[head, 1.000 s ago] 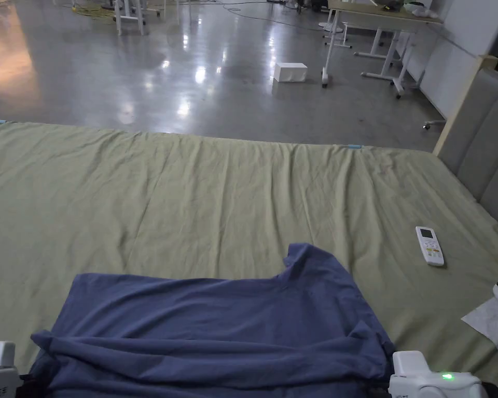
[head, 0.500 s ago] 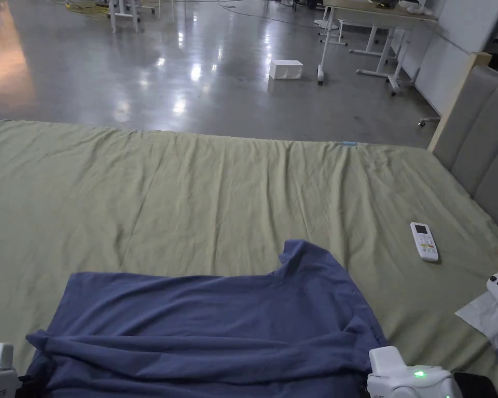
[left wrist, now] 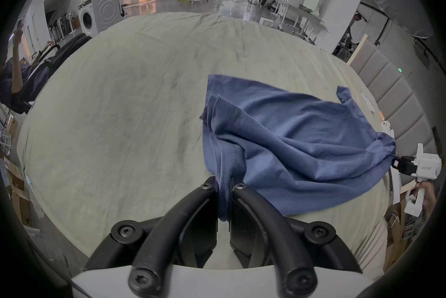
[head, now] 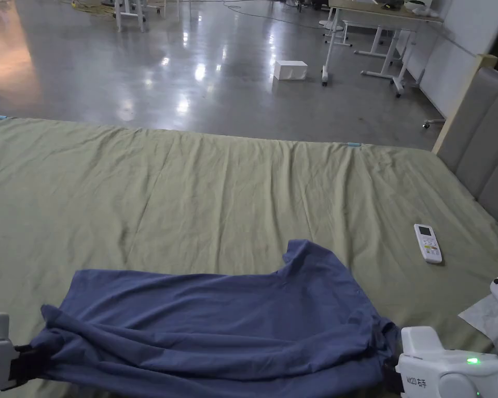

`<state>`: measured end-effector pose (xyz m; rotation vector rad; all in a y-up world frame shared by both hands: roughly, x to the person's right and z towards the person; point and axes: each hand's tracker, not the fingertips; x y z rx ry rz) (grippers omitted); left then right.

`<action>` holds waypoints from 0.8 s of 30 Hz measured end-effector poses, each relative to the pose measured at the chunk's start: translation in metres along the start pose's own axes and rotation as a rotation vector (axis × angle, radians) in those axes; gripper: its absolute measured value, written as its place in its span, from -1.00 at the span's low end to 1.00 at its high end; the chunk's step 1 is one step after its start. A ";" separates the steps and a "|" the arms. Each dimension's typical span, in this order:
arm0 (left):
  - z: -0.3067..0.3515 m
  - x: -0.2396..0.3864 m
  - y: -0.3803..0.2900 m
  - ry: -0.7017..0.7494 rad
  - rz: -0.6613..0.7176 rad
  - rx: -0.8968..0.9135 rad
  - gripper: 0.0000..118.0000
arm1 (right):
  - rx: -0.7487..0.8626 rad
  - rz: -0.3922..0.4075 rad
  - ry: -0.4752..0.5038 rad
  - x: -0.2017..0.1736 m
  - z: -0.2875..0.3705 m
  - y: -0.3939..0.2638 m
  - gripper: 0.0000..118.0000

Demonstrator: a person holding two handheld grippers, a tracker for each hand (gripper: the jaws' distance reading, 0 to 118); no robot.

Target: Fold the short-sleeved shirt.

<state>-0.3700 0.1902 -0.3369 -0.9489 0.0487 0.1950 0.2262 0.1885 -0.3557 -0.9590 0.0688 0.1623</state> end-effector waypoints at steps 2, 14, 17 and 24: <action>0.009 -0.001 0.008 -0.011 0.000 0.015 -0.86 | 0.010 -0.007 -0.001 0.002 0.010 0.008 -0.94; 0.057 -0.026 0.002 -0.055 0.047 0.046 -0.87 | 0.054 0.011 0.016 0.015 0.067 0.005 -0.94; 0.057 -0.030 -0.022 -0.044 0.055 0.018 -0.87 | 0.013 0.006 0.030 0.010 0.067 -0.015 -0.94; 0.035 -0.036 -0.087 -0.002 0.060 -0.078 -0.87 | -0.133 0.016 0.009 -0.010 0.037 -0.081 -0.94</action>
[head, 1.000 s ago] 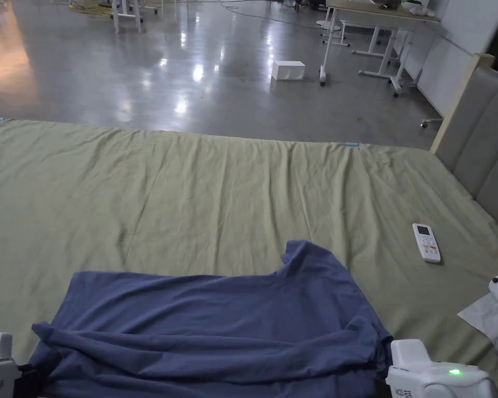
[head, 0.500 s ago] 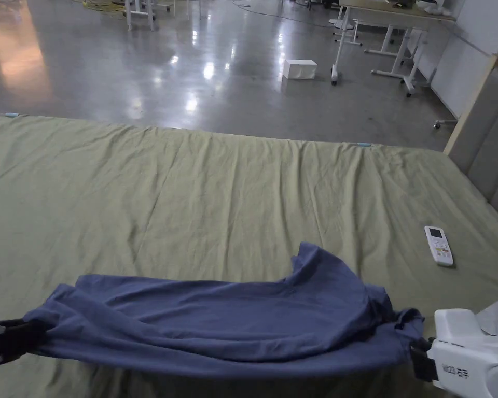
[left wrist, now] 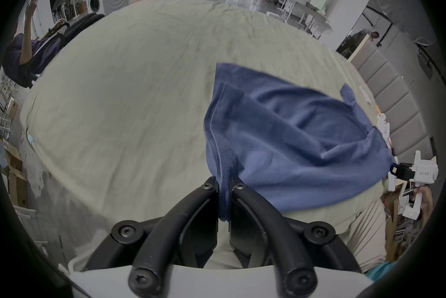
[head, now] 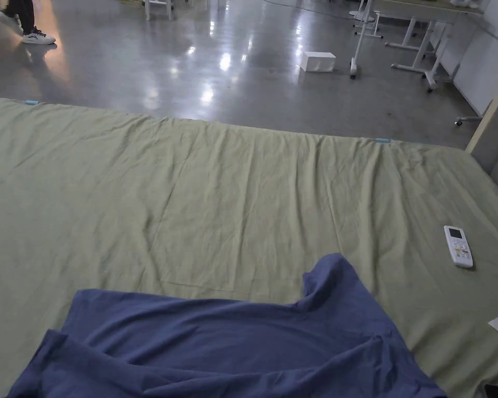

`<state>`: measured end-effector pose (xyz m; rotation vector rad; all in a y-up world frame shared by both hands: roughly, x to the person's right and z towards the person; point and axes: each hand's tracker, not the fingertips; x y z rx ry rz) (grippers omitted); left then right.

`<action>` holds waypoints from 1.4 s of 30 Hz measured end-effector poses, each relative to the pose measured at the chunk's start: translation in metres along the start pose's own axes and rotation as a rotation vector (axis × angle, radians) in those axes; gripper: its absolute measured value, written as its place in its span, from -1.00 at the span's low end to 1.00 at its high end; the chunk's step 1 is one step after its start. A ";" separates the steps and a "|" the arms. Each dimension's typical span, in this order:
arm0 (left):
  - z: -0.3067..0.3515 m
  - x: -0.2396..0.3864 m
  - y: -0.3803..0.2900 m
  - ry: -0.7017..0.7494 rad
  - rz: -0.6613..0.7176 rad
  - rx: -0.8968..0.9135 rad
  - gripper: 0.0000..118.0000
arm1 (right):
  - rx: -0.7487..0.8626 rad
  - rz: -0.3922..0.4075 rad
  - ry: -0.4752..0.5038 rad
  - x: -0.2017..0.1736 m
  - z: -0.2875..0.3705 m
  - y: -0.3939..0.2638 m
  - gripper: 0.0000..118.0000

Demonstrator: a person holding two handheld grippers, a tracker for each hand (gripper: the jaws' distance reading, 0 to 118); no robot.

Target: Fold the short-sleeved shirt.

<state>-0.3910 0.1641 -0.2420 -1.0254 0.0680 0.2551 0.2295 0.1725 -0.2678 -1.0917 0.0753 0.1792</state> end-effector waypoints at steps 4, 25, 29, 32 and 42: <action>-0.020 0.000 -0.022 0.041 -0.015 -0.049 -0.87 | -0.043 0.002 -0.027 -0.010 -0.033 -0.024 -0.94; -0.002 0.063 0.048 0.075 -0.176 0.299 0.02 | 0.425 0.010 -0.149 -0.057 0.031 0.063 0.45; 0.015 0.096 0.068 0.093 -0.188 0.492 0.01 | 0.632 -0.031 -0.150 -0.076 0.047 0.087 0.45; 0.027 0.117 0.075 0.120 -0.189 0.634 0.01 | 0.762 -0.056 -0.135 -0.090 0.057 0.098 0.40; 0.048 0.152 0.078 0.173 -0.188 0.859 -0.86 | 1.019 -0.070 -0.176 -0.122 0.076 0.122 -0.82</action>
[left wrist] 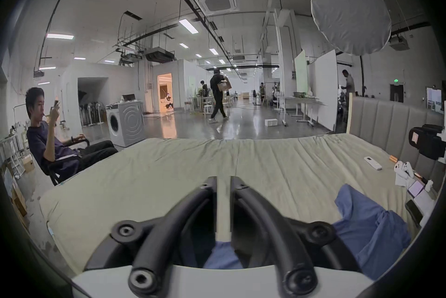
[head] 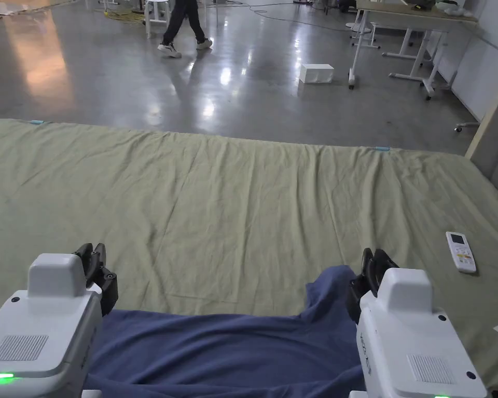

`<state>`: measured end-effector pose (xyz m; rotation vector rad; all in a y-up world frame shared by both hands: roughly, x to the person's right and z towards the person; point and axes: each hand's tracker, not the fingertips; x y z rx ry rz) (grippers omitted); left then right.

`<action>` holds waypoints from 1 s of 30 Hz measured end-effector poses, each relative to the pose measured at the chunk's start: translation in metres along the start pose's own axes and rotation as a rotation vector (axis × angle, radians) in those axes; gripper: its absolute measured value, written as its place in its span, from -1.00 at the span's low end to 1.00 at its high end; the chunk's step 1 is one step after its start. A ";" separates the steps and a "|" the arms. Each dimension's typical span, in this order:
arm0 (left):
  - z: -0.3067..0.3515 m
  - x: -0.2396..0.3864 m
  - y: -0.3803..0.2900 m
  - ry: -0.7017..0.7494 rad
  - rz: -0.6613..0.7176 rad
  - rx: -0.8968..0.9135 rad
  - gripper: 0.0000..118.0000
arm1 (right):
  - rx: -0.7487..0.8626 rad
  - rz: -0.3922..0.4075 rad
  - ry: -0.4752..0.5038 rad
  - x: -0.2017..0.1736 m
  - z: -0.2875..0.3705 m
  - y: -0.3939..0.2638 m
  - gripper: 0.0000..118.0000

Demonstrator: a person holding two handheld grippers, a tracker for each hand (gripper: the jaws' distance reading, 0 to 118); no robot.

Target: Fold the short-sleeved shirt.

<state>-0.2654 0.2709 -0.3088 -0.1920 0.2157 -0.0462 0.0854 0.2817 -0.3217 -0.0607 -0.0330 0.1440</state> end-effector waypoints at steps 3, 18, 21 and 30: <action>-0.001 -0.001 0.001 -0.018 0.018 -0.001 -1.00 | 0.021 -0.013 -0.007 -0.004 -0.003 0.004 -0.98; -0.120 -0.095 -0.056 -0.102 0.136 -0.572 -1.00 | -0.055 0.023 0.040 -0.010 -0.028 -0.015 -1.00; -0.154 -0.104 -0.069 -0.106 0.114 -0.678 -0.83 | -0.092 0.026 0.039 -0.008 -0.035 -0.023 -1.00; -0.221 -0.100 -0.102 -0.170 0.098 -0.897 0.20 | -0.211 0.039 0.006 0.007 -0.050 -0.054 -1.00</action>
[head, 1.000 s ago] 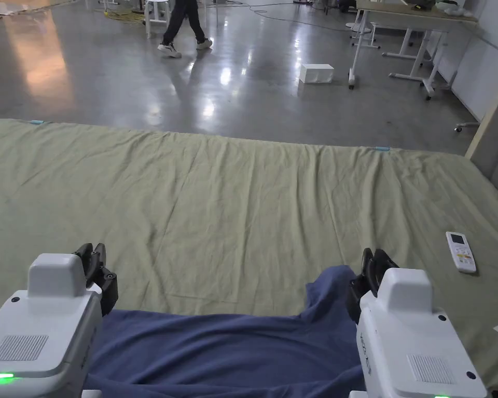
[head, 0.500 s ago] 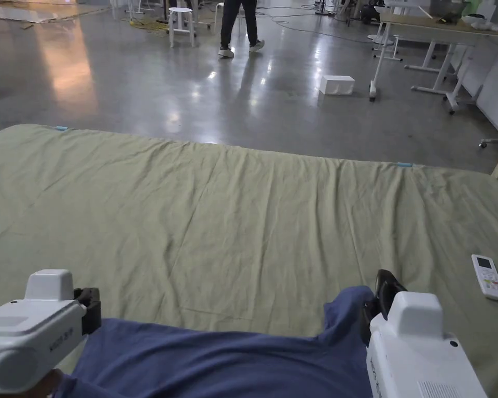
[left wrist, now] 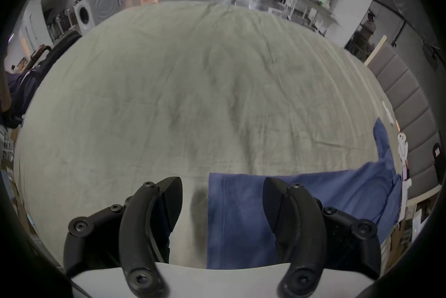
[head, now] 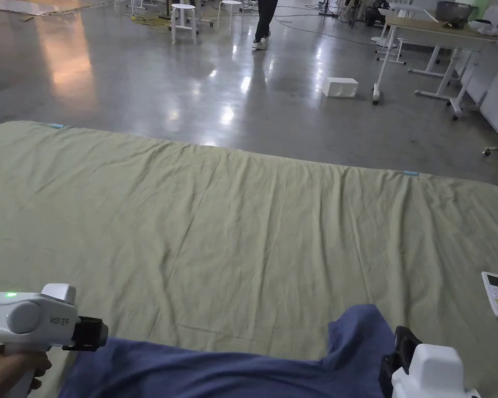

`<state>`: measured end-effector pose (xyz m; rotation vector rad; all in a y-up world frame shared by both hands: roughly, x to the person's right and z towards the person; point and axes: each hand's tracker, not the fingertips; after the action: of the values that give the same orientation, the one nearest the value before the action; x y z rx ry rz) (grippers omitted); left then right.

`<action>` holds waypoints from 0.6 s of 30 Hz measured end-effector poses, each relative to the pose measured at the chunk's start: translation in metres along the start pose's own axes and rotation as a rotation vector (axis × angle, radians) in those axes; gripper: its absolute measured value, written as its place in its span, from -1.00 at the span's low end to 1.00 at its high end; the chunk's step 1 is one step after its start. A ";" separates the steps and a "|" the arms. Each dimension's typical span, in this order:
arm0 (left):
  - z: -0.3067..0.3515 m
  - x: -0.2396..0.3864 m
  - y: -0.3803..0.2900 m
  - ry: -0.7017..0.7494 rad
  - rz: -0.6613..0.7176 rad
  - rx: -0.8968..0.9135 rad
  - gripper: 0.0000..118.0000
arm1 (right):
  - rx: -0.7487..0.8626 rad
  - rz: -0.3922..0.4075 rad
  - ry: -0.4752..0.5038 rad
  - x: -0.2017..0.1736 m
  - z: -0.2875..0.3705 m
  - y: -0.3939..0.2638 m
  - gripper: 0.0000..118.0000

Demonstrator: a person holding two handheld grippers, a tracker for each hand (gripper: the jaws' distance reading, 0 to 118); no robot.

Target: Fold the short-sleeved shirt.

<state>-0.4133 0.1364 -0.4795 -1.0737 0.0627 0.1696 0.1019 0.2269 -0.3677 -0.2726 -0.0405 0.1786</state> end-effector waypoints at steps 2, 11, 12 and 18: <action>-0.014 0.002 0.000 0.015 -0.011 -0.022 0.20 | -0.029 -0.009 -0.009 0.004 -0.003 -0.006 -1.00; -0.032 0.031 -0.011 0.147 -0.136 -0.020 -0.07 | -0.101 -0.021 -0.044 0.018 -0.013 -0.025 -1.00; -0.026 0.039 -0.017 0.151 -0.141 -0.016 -0.23 | -0.116 -0.029 -0.052 0.020 -0.016 -0.026 -1.00; -0.025 0.046 -0.015 0.124 -0.194 -0.009 -0.88 | -0.282 -0.064 -0.070 0.044 -0.055 -0.026 -0.94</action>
<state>-0.3649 0.1126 -0.4848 -1.0917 0.0692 -0.0720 0.1532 0.1954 -0.4129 -0.5460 -0.1449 0.1180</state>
